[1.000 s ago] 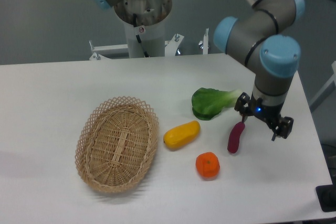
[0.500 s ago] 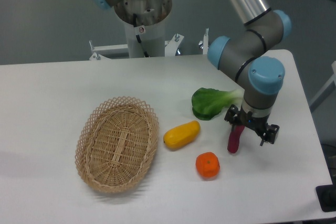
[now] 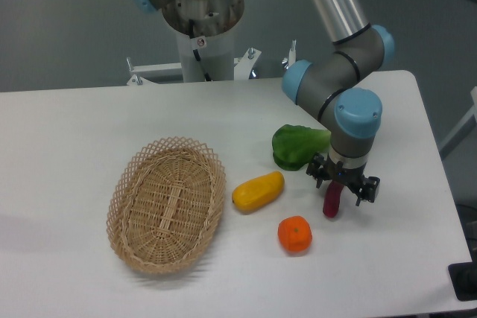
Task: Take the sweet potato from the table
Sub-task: 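Lower the open gripper around the purple sweet potato, then close the gripper on the purple sweet potato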
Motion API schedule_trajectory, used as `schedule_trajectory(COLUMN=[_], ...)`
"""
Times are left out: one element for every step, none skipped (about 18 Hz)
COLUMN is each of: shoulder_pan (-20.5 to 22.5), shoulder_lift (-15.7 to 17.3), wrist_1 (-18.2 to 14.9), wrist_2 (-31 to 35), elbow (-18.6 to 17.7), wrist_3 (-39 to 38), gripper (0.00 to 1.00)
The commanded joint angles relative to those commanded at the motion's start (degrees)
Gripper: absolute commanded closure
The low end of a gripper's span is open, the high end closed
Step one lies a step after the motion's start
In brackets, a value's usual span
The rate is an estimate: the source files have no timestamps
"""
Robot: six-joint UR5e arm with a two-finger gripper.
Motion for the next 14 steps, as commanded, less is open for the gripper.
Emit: schedule_trajectory(shoulder_pan=[0.0, 0.0, 0.0, 0.0, 0.0, 0.0, 0.09, 0.0, 0.0, 0.09, 0.09, 0.09, 0.09, 0.09], shoulder_lift=[-0.09, 0.0, 0.0, 0.0, 0.0, 0.0, 0.0, 0.09, 0.09, 0.26, 0.35, 0.7, 1.14, 1.93], wrist_1=[0.0, 0.0, 0.0, 0.0, 0.0, 0.0, 0.0, 0.0, -0.08, -0.09, -0.09, -0.17, -0.61, -1.57], wrist_2=[-0.09, -0.09, -0.09, -0.09, 0.0, 0.0, 0.0, -0.09, -0.09, -0.09, -0.09, -0.09, 0.0, 0.0], elbow=[0.17, 0.18, 0.35, 0.44, 0.35, 0.26, 0.26, 0.44, 0.7, 0.88, 1.23, 1.84, 3.06, 4.73], wrist_3=[0.35, 0.44, 0.88, 1.49, 1.93, 2.2, 2.29, 2.29, 2.37, 2.55, 3.16, 3.95, 4.48, 4.48], gripper=[0.38, 0.65, 0.76, 0.79, 0.79, 0.79, 0.79, 0.8, 0.83, 0.83, 0.83, 0.83, 0.83, 0.83])
